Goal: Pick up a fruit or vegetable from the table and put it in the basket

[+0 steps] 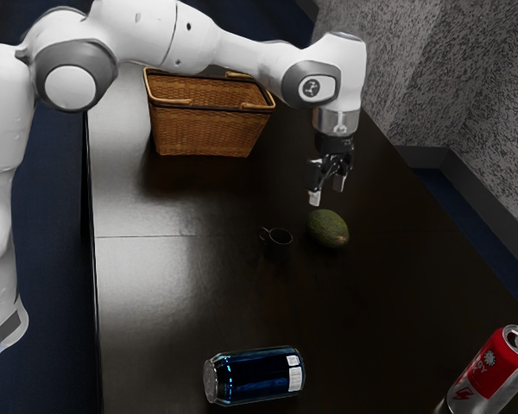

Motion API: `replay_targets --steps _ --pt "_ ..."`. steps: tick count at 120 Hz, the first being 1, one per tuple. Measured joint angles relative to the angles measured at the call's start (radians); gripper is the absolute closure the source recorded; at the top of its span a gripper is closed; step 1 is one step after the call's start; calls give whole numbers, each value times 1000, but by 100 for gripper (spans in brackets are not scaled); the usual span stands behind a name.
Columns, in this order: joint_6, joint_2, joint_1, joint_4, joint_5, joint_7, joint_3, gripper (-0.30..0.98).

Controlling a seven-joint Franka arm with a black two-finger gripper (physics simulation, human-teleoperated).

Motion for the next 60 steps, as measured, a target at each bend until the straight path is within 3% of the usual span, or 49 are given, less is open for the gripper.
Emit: replay_targets --steps 44,60 --pt "69 11 -2 -27 -16 -44 -5 0" --pt "78 -3 -3 -74 53 -4 -12 0"
